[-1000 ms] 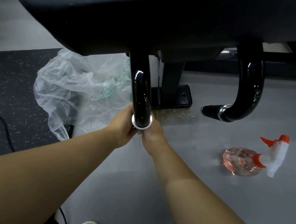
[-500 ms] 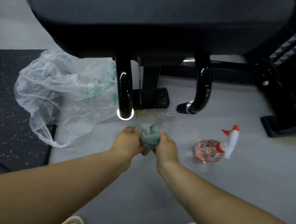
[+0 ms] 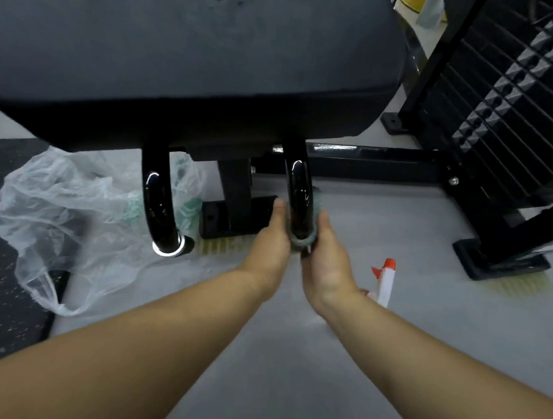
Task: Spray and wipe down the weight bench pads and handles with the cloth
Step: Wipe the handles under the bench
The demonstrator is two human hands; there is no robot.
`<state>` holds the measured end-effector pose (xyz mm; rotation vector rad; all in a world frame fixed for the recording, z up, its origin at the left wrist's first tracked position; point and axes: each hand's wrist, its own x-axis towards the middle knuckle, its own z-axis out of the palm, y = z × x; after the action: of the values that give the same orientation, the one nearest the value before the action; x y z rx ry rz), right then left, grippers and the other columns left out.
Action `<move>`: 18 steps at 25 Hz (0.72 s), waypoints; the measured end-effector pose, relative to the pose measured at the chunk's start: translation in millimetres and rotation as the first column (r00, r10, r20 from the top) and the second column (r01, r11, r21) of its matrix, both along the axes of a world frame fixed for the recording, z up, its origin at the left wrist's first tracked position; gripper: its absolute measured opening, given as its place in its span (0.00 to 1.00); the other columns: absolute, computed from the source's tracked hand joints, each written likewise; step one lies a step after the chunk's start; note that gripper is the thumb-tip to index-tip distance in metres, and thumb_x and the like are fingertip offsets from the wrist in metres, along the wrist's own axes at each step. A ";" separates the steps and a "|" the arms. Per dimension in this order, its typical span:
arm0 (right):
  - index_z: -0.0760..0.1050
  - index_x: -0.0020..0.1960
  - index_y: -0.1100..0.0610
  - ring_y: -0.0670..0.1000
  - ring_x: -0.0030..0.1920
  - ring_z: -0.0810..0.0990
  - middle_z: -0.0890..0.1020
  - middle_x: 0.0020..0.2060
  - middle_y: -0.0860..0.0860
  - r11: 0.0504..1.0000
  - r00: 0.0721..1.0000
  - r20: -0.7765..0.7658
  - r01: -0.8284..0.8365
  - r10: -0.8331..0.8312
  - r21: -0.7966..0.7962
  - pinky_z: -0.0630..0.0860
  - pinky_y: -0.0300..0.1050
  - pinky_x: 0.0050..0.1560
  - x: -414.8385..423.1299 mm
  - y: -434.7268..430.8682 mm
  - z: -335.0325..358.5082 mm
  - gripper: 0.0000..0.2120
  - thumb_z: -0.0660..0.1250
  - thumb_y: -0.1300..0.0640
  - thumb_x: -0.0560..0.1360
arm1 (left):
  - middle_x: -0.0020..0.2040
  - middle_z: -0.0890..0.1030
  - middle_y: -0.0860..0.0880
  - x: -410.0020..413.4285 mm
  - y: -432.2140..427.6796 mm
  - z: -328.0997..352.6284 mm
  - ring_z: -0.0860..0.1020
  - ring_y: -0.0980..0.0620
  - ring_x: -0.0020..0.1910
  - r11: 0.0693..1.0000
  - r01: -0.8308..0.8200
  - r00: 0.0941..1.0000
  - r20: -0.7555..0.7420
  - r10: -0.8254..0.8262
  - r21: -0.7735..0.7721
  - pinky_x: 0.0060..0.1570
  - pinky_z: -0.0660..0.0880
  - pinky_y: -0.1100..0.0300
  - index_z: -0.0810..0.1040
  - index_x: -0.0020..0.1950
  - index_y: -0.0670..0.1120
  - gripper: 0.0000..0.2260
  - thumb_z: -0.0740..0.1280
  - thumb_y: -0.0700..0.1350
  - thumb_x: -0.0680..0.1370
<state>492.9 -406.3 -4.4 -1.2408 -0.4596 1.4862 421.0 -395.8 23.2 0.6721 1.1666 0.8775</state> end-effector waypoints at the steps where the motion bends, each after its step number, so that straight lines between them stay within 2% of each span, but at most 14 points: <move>1: 0.74 0.64 0.54 0.46 0.62 0.75 0.80 0.59 0.49 0.999 0.996 -0.076 -0.039 0.040 0.010 0.63 0.47 0.70 -3.6 2.9 -3.0 0.22 0.52 0.43 0.80 | 0.54 0.82 0.48 -1.3 3.7 -6.0 0.76 0.51 0.61 1.000 0.012 0.998 0.066 -0.011 -0.014 0.70 0.64 0.53 0.82 0.51 0.50 0.23 0.49 0.57 0.82; 3: 0.74 0.65 0.55 0.46 0.62 0.75 0.80 0.58 0.50 0.995 0.988 -0.122 -0.095 0.095 0.007 0.64 0.46 0.70 -4.1 8.6 -7.8 0.23 0.51 0.44 0.81 | 0.59 0.80 0.45 -2.0 9.1 -18.2 0.75 0.50 0.63 0.999 0.024 0.997 0.079 -0.021 -0.029 0.70 0.64 0.52 0.79 0.59 0.47 0.22 0.50 0.56 0.82; 5: 0.74 0.65 0.55 0.46 0.61 0.75 0.81 0.58 0.50 0.987 0.985 -0.072 -0.160 0.160 0.000 0.64 0.47 0.70 2.0 11.9 -9.0 0.22 0.51 0.45 0.81 | 0.59 0.81 0.44 1.0 10.3 -21.6 0.75 0.49 0.63 1.000 0.011 0.997 0.074 -0.010 -0.013 0.70 0.64 0.51 0.79 0.60 0.46 0.20 0.51 0.53 0.83; 7: 0.74 0.65 0.54 0.45 0.62 0.75 0.81 0.57 0.50 0.981 0.980 -0.037 -0.193 0.193 0.012 0.64 0.47 0.70 6.8 9.4 -7.8 0.22 0.51 0.45 0.81 | 0.58 0.81 0.47 1.7 4.5 -18.1 0.75 0.51 0.63 1.000 -0.022 0.990 0.138 0.024 -0.012 0.70 0.64 0.53 0.79 0.59 0.46 0.19 0.51 0.53 0.83; 11: 0.68 0.70 0.51 0.42 0.67 0.70 0.75 0.65 0.46 0.972 0.980 0.014 -0.200 0.199 0.123 0.61 0.43 0.70 5.5 -4.4 -6.7 0.22 0.51 0.44 0.80 | 0.62 0.79 0.49 -1.9 -2.9 -12.8 0.74 0.54 0.64 0.998 -0.056 0.979 0.193 0.058 -0.015 0.71 0.63 0.56 0.76 0.64 0.47 0.21 0.50 0.55 0.82; 12: 0.70 0.68 0.51 0.42 0.66 0.70 0.76 0.64 0.46 0.974 0.979 0.041 -0.204 0.201 0.096 0.61 0.43 0.71 6.2 -4.2 -8.5 0.23 0.50 0.42 0.80 | 0.62 0.79 0.49 -0.7 -1.6 -13.3 0.74 0.53 0.65 0.997 -0.071 0.977 0.200 0.073 -0.015 0.71 0.63 0.56 0.76 0.63 0.47 0.20 0.51 0.54 0.83; 14: 0.77 0.59 0.50 0.42 0.62 0.74 0.81 0.56 0.45 0.974 0.972 0.070 -0.227 0.225 0.020 0.63 0.43 0.69 9.4 4.5 -13.5 0.21 0.50 0.41 0.80 | 0.59 0.81 0.48 3.4 6.4 -20.1 0.74 0.52 0.65 0.996 -0.086 0.975 0.203 0.092 -0.037 0.70 0.64 0.55 0.77 0.60 0.46 0.17 0.52 0.50 0.83; 16: 0.79 0.51 0.49 0.45 0.59 0.76 0.83 0.49 0.45 0.969 0.965 0.098 -0.243 0.245 -0.037 0.65 0.44 0.68 12.0 19.6 -18.7 0.19 0.51 0.43 0.80 | 0.54 0.82 0.48 8.8 16.2 -30.0 0.74 0.49 0.65 0.994 -0.075 0.984 0.159 0.086 -0.074 0.68 0.65 0.56 0.78 0.56 0.46 0.15 0.53 0.48 0.83; 18: 0.79 0.49 0.50 0.47 0.58 0.77 0.83 0.47 0.48 0.966 0.957 0.133 -0.252 0.259 -0.065 0.66 0.46 0.68 14.7 30.3 -22.9 0.19 0.52 0.44 0.80 | 0.50 0.83 0.48 11.2 25.3 -38.2 0.74 0.48 0.65 0.986 -0.087 0.990 0.094 0.101 -0.142 0.66 0.67 0.58 0.79 0.52 0.45 0.14 0.55 0.48 0.82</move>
<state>507.5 -376.0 -27.4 -1.3690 -0.7039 1.6397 432.2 -370.5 -15.1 0.4580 1.1641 0.8914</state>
